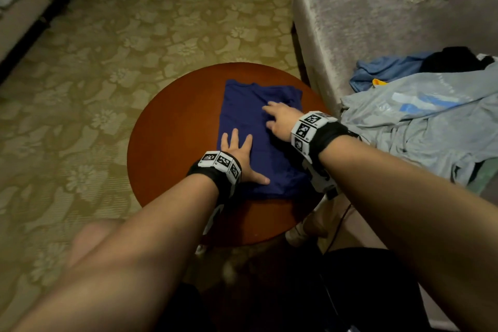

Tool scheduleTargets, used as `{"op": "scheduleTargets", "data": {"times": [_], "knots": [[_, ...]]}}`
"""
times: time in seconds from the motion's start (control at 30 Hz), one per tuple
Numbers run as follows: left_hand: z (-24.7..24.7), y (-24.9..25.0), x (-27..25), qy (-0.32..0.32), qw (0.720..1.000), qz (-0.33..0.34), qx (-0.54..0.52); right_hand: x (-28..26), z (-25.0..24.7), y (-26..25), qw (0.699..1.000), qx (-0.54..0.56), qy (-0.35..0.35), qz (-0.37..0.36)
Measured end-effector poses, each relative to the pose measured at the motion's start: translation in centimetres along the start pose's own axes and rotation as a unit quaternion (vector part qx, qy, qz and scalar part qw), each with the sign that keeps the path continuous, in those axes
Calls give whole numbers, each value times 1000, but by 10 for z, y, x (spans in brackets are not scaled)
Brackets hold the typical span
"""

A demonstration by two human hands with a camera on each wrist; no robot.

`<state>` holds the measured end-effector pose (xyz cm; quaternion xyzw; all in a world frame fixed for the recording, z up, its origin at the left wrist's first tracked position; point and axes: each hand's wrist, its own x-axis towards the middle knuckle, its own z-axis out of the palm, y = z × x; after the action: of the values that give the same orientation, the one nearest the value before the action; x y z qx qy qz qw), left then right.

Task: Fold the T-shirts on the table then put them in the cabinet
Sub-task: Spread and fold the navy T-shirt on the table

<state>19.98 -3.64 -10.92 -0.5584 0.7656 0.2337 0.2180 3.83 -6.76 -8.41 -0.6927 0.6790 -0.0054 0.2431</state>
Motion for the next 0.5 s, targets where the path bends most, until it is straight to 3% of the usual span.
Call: {"op": "scheduleTargets", "data": {"times": [0.2,0.27,0.33,0.37,0.43,0.5], "knots": [[-18,-31,13,-22,999,11,32,2,0,39,977,-75,-10,197],[-31,-46,15,-25,998,-2,51,-1,-4,44,963,-64,60,257],[-44,-58,14,-20,997,-6,68,2,-6,42,967,-59,152,198],[-49,-63,14,-13,997,-4,72,5,-4,37,975,-63,157,141],[-55,-71,13,14,997,3,74,9,-2,18,991,-62,111,44],[-54,-78,10,64,997,-3,46,17,2,-2,996,-61,59,19]]}}
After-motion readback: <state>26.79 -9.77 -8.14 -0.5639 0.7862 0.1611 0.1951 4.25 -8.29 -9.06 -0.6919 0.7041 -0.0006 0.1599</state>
